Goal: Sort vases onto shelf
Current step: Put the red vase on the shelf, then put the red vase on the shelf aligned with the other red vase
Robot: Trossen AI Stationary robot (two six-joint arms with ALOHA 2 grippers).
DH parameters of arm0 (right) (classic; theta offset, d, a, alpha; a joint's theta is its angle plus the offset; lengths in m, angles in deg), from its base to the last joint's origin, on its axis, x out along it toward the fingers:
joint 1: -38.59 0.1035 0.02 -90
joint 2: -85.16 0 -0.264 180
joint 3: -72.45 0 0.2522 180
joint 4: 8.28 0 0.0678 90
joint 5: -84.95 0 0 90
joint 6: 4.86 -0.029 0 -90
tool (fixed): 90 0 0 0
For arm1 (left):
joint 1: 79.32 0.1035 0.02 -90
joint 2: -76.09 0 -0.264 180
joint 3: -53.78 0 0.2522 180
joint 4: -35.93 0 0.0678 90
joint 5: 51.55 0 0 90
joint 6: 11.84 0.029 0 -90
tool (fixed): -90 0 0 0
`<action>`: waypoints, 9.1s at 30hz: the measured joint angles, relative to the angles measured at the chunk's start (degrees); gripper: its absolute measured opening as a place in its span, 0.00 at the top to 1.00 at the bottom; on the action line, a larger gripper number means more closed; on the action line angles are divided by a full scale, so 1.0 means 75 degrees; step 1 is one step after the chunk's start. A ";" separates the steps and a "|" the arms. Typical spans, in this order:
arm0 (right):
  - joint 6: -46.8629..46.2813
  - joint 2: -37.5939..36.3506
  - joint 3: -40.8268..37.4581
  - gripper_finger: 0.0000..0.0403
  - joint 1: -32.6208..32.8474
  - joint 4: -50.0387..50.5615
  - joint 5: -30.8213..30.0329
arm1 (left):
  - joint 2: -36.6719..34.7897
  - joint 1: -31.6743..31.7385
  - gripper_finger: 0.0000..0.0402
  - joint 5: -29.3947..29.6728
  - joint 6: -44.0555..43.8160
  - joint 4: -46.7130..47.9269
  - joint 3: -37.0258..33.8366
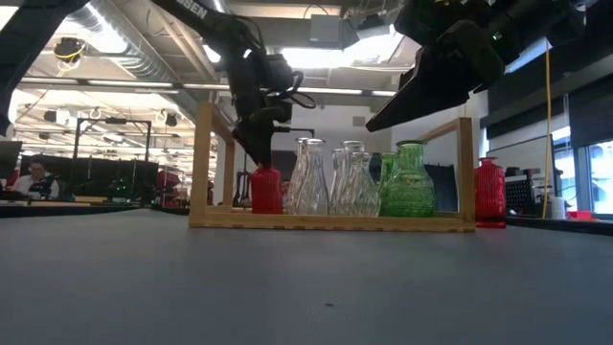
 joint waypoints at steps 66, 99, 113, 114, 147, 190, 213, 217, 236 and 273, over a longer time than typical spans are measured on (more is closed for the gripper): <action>-0.1934 -0.4590 0.0003 0.22 -0.4537 0.4976 -0.1063 | -0.6983 -0.7019 0.49 0.1884 -0.2297 -0.8143 -0.8945; -0.1611 -0.2567 0.0000 0.42 -0.8402 0.5778 0.0221 | -0.6984 -0.7074 0.49 0.2502 -0.2321 -0.8535 -0.9125; -0.1379 -0.2585 0.0031 0.67 -0.8393 0.5662 0.0202 | -0.6984 -0.7074 0.49 0.2511 -0.2321 -0.8523 -0.9122; -0.1340 -0.2585 0.0029 0.67 -0.8390 0.5660 0.0181 | -0.6984 -0.7074 0.49 0.2516 -0.2321 -0.8523 -0.9122; -0.0747 -0.4153 0.1696 0.67 -0.8389 0.6898 0.0289 | -0.6984 -0.7071 0.49 0.2590 -0.2301 -0.8538 -0.9122; 0.0031 0.0464 0.6129 0.67 -0.3402 0.4771 0.0618 | -0.6981 -0.7073 0.49 0.2583 -0.2316 -0.8515 -0.9113; 0.0572 0.3216 0.7289 0.67 -0.3406 0.3778 0.2013 | -0.6981 -0.7074 0.49 0.2496 -0.2379 -0.8518 -0.9113; 0.0570 0.3522 0.7289 0.67 -0.3463 0.3568 0.2062 | -0.6981 -0.7074 0.49 0.2496 -0.2379 -0.8515 -0.9113; 0.0595 0.4484 0.7291 0.67 -0.3769 0.3084 0.2254 | -0.6981 -0.7071 0.49 0.2499 -0.2379 -0.8486 -0.9116; 0.0802 0.5074 0.7294 0.62 -0.4098 0.2720 0.1845 | -0.6981 -0.7072 0.49 0.2499 -0.2438 -0.8459 -0.9125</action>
